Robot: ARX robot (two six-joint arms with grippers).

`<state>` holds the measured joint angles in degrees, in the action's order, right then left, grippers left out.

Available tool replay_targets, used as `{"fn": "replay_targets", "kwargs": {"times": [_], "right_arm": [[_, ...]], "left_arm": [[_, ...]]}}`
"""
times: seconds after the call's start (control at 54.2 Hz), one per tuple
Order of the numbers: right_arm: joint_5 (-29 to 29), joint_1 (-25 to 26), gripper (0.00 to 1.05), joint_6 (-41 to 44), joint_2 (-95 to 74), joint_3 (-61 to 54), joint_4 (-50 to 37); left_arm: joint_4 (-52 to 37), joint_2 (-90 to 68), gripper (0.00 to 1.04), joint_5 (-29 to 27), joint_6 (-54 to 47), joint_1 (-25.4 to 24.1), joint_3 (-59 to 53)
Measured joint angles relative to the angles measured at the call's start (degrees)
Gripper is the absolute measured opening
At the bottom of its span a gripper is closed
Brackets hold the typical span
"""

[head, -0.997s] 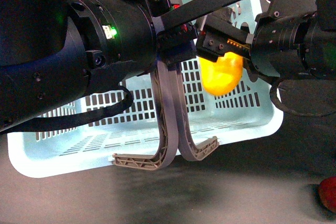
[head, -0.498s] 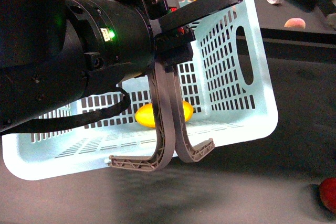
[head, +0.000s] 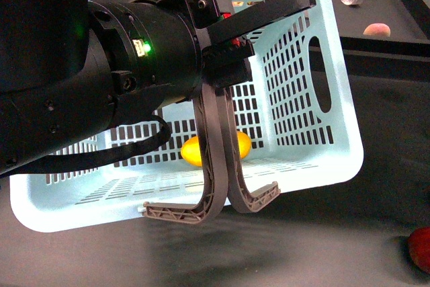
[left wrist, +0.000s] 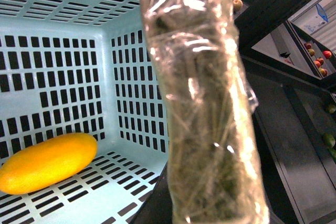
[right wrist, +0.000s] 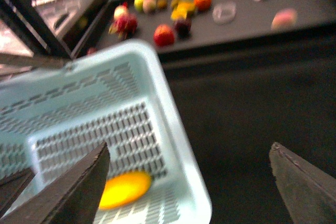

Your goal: Pick mango with right arm and hold basket with left

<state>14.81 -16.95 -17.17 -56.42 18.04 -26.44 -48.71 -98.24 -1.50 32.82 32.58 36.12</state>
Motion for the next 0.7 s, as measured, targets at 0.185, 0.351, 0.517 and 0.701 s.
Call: {"fn": "replay_targets", "kwargs": {"times": [0.185,0.351,0.517,0.701], "right_arm": [[-3.3,5.1,0.45,15.0,7.3,-9.1,-13.5],[-6.0,7.9,0.18,16.4,12.4,-12.0,-10.8],[-8.2,10.1,0.02,16.9,17.6,-13.8,-7.6],[-14.1,15.3,0.02,16.9,23.2,-15.3,-3.5]], "left_arm": [[0.0,0.0,0.05,-0.2,-0.1,0.0,0.0],[0.0,0.0,0.05,-0.1,-0.1,0.0,0.0],[0.0,0.0,0.05,0.0,0.0,0.0,0.0],[0.0,0.0,0.05,-0.1,0.0,0.0,0.0]]}}
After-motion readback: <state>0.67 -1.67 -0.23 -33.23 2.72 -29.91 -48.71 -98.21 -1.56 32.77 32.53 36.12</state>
